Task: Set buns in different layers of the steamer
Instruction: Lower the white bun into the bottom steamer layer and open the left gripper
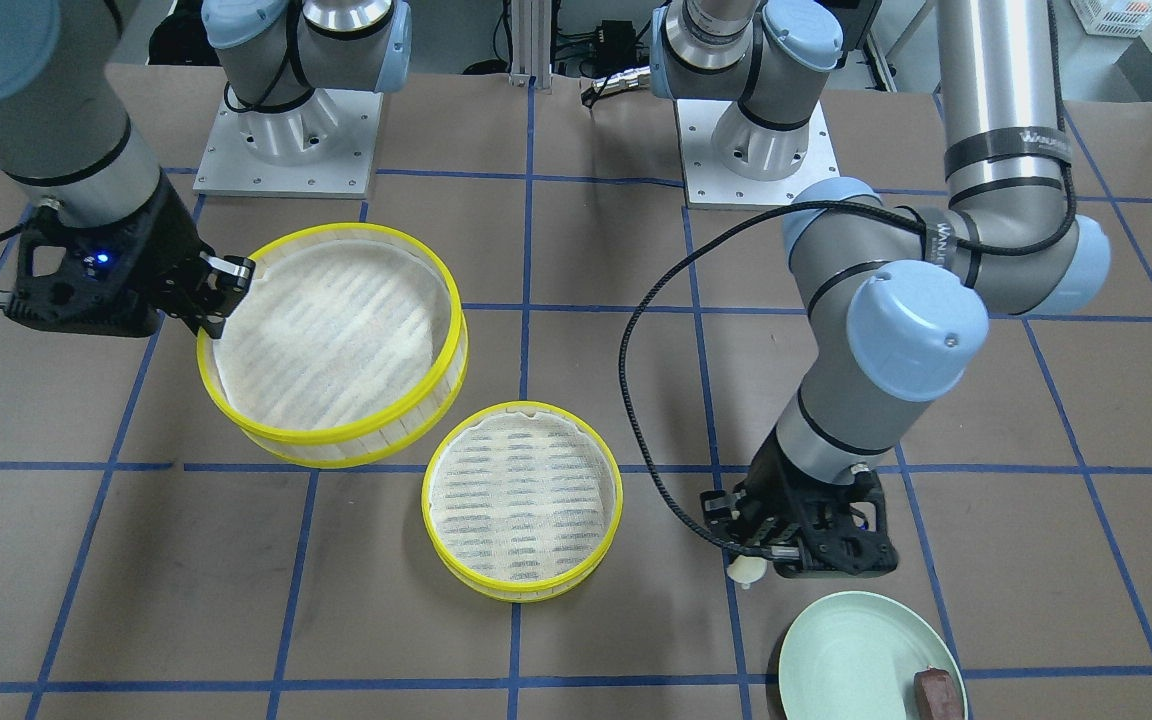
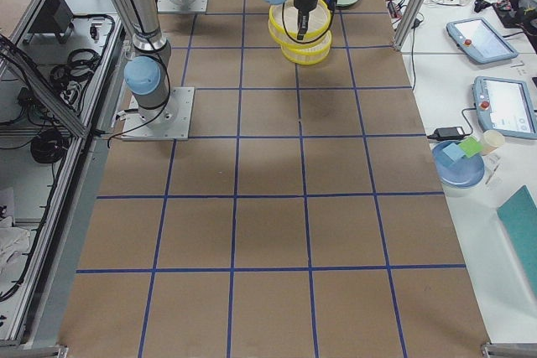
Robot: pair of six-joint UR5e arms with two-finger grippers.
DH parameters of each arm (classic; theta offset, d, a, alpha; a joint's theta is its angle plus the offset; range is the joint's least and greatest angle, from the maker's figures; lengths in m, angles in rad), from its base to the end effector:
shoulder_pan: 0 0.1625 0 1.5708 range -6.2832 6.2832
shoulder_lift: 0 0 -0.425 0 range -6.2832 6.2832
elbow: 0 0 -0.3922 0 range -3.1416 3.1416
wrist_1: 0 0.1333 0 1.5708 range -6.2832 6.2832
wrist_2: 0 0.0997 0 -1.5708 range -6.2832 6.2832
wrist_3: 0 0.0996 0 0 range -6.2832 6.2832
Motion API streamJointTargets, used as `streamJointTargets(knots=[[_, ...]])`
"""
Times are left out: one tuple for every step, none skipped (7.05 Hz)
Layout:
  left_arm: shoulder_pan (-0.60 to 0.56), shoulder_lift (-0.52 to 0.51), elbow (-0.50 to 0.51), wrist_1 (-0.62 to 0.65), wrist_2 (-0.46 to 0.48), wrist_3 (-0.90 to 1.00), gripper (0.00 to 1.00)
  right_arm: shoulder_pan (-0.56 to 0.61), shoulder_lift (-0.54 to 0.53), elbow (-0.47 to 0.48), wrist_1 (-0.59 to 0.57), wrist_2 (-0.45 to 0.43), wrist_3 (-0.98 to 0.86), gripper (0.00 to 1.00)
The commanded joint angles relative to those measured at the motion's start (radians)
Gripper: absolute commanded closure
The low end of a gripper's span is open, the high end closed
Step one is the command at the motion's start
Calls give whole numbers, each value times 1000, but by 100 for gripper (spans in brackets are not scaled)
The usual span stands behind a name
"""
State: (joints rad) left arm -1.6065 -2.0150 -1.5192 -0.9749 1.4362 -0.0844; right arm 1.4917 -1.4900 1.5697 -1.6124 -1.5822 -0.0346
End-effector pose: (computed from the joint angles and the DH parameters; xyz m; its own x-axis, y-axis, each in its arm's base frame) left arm -0.1702 -0.6569 0.3197 -0.9888 -0.0203 0.1480 -0.0486 0.9806 -0.1901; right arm 0.0906 -0.5299 0.4516 -0.9990 0.0441 0.0101 0.0444 0.9983 0.0385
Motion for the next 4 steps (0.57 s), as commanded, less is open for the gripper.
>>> streamJointTargets(knots=[[-96,-11,-9,22,-57,-44,100,-34,-18,3,28,4,-48,100],[-154,-19,-15,27,-68,-47,100,-31,-19,4,29,8,-45,100],[-196,-28,-18,25,-144,-46,100,-31,-19,4,29,7,-45,100],[-228,-28,-54,28,-148,-46,100,-31,-19,6,29,8,-45,100]])
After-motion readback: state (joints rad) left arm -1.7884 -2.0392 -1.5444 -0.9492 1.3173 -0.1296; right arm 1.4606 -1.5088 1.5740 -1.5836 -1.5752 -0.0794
